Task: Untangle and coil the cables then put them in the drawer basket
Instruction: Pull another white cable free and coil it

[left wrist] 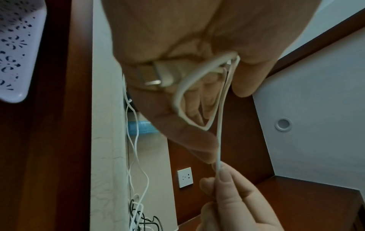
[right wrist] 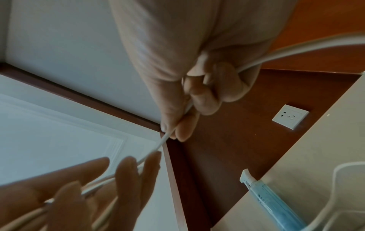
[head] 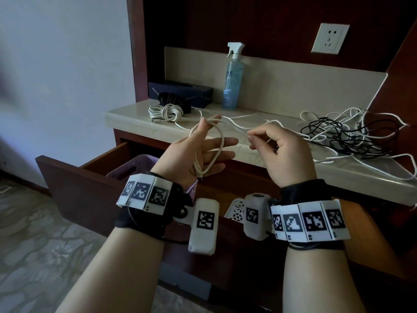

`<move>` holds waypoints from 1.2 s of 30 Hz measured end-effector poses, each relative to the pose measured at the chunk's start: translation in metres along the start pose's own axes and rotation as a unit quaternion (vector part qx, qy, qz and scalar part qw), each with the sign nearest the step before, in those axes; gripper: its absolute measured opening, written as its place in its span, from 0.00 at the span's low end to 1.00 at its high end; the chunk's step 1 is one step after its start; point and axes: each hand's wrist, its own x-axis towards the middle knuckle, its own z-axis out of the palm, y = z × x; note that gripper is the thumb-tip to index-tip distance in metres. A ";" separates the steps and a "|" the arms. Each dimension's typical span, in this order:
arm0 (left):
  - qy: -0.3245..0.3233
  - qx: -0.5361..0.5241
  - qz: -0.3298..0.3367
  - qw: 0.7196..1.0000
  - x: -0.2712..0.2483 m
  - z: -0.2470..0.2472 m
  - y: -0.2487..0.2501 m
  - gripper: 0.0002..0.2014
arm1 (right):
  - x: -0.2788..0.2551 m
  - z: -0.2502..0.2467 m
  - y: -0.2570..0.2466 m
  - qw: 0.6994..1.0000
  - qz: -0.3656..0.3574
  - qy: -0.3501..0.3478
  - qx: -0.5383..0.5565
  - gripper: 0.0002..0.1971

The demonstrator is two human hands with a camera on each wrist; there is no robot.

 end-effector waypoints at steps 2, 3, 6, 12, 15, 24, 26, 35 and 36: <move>0.003 -0.011 0.017 1.000 0.000 0.004 -0.005 0.19 | -0.001 -0.002 0.004 1.000 -0.002 -0.014 0.004 0.05; 0.006 -0.026 0.027 0.999 0.000 0.006 -0.007 0.22 | -0.002 -0.003 0.005 1.000 -0.003 -0.022 0.008 0.05; 0.014 -0.078 0.053 0.995 0.002 0.011 -0.011 0.27 | -0.004 -0.008 0.005 0.997 0.018 -0.067 0.029 0.09; 0.026 -0.154 0.095 0.983 0.004 0.014 -0.005 0.26 | -0.001 -0.023 0.008 0.991 0.050 -0.127 0.019 0.10; 0.038 -0.179 0.121 0.975 0.008 0.013 0.000 0.27 | 0.002 -0.025 0.009 0.995 0.040 -0.091 -0.012 0.09; 0.029 -0.208 0.148 0.966 0.020 0.000 0.005 0.28 | 0.008 0.001 -0.010 0.977 0.081 -0.196 -0.036 0.06; 0.038 -0.216 0.161 0.962 0.023 -0.003 0.008 0.27 | 0.011 0.007 -0.012 0.973 0.091 -0.210 -0.025 0.06; 0.119 -0.200 0.171 0.957 0.047 -0.047 0.025 0.23 | 0.027 -0.008 0.005 0.992 0.057 -0.100 -0.057 0.02; 0.129 -0.191 0.169 0.958 0.049 -0.049 0.026 0.23 | 0.028 -0.008 0.005 0.994 0.033 -0.090 -0.060 0.03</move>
